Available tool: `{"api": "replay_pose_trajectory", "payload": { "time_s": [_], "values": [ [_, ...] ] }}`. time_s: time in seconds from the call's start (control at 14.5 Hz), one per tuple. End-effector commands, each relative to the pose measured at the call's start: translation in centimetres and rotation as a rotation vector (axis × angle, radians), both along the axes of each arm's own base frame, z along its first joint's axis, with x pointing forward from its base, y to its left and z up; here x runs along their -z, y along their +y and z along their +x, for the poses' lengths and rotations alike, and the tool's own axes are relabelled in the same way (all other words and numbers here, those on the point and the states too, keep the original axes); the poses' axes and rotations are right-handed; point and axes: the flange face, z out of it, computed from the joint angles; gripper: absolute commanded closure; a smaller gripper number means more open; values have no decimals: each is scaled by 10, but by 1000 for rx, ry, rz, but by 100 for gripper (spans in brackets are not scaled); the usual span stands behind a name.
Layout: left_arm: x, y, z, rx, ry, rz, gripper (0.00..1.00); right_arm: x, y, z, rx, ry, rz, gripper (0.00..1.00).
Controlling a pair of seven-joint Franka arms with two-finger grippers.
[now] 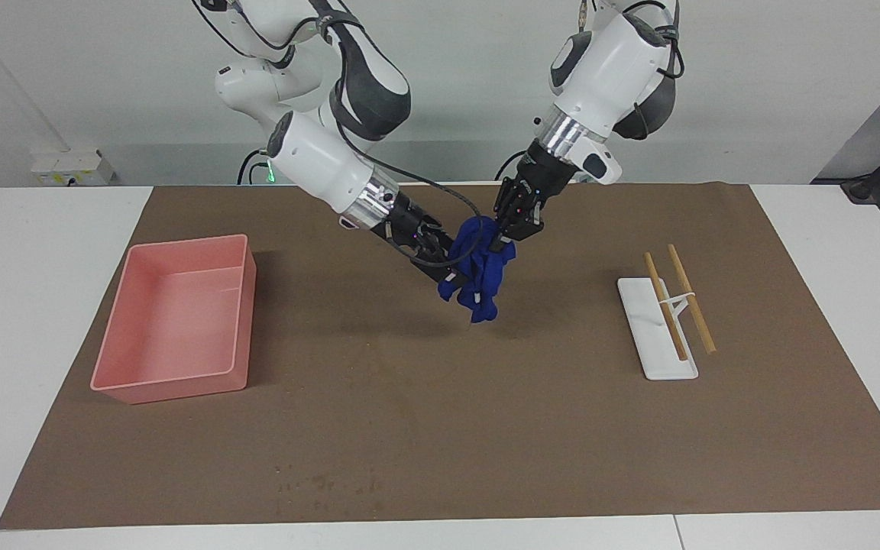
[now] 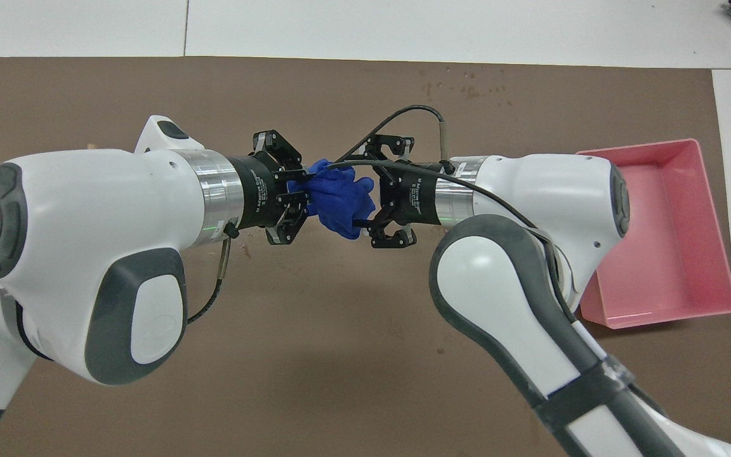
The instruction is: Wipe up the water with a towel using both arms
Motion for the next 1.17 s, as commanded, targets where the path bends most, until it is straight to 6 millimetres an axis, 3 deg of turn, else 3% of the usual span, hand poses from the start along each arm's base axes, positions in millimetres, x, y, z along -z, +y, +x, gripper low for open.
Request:
{"api": "replay_pose_trajectory", "payload": {
  "time_s": [0.0, 0.07, 0.14, 0.21, 0.28, 0.34, 0.76, 0.83, 0.89, 1.1],
  "values": [
    [-8, -14, -8, -9, -15, -40, 100, -2, 3, -5, 17, -9, 13, 0],
    [-5, -18, -12, 0, -12, -37, 100, -3, 4, -5, -4, -33, 7, 1],
    [-5, -18, -12, 2, -12, -36, 100, -2, 4, -5, -32, -62, -1, 22],
    [-4, -18, -12, 4, -10, -34, 100, -1, 4, -5, -52, -83, -8, 63],
    [-3, -18, -13, 8, -8, -31, 100, -1, 4, -5, -60, -89, -10, 94],
    [-3, -16, -13, 11, -11, -27, 100, -3, 3, -5, -60, -91, -9, 100],
    [5, -12, -20, 34, -14, -5, 100, -5, 5, -8, -171, -142, -59, 100],
    [5, -12, -21, 49, -22, 4, 76, -6, -1, -8, -236, -162, -104, 100],
    [5, -12, -20, 75, -35, 19, 1, -12, -7, -10, -339, -189, -167, 100],
    [4, 0, -12, 226, -146, 141, 0, -29, -47, -10, -620, -277, -321, 100]
  ]
}}
